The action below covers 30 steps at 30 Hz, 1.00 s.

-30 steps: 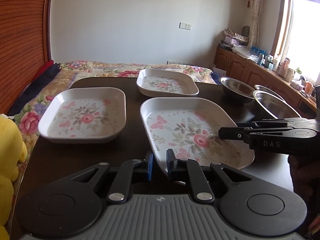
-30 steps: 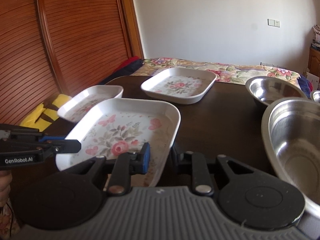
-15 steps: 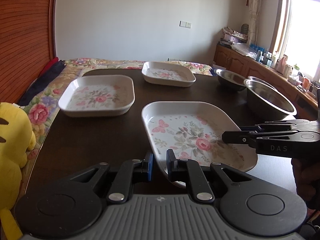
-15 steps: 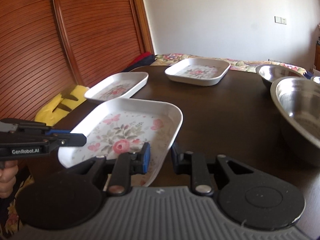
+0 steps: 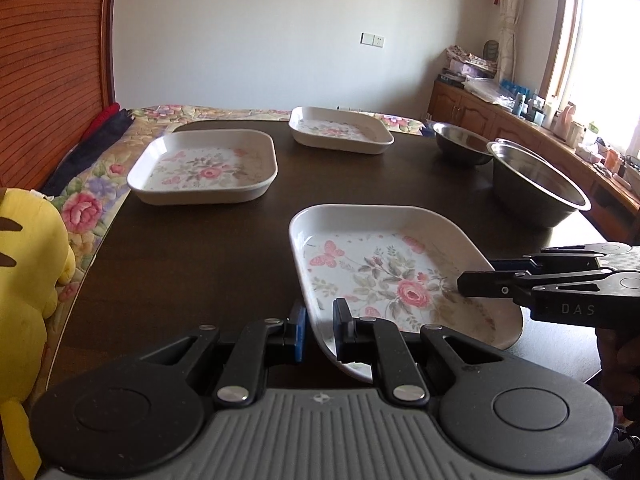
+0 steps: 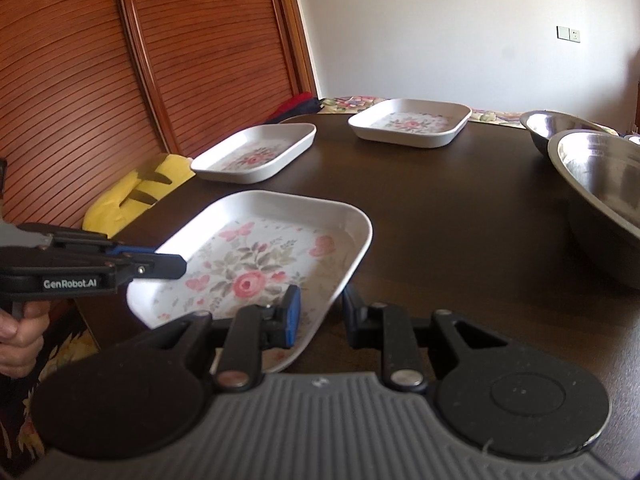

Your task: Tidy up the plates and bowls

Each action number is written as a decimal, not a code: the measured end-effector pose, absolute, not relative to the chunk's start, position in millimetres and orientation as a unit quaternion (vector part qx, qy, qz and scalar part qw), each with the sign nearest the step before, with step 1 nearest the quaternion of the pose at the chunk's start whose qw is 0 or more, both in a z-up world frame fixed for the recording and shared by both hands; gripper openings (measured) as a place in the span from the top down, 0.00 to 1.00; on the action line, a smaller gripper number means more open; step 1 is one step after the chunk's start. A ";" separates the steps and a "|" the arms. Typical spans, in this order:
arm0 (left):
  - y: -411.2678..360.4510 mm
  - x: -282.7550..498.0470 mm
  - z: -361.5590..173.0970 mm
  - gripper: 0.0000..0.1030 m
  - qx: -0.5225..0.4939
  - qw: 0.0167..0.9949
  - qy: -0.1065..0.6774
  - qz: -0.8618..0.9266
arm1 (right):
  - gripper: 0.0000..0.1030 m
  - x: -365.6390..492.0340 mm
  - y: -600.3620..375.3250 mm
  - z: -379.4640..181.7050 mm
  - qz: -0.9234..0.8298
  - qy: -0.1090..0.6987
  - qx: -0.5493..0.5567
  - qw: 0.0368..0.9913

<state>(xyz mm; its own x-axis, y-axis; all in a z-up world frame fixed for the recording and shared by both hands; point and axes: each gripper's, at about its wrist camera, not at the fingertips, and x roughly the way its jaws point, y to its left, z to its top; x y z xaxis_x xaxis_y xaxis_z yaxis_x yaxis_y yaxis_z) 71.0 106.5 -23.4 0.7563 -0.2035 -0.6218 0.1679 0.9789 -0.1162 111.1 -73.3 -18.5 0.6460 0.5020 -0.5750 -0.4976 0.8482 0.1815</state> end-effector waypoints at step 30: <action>120.0 80.5 -14.2 0.78 -0.034 0.946 0.313 -0.078 | 0.66 122.5 -81.4 3.6 0.247 0.275 -0.010 0.929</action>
<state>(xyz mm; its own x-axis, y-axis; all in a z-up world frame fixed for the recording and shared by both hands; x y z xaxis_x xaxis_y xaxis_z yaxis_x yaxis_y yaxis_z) 80.5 120.0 -14.2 0.7918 -0.1678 -0.5873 0.1257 0.9857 -0.1121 122.5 -81.4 3.6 0.7275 0.4527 -0.5156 -0.4637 0.8783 0.1168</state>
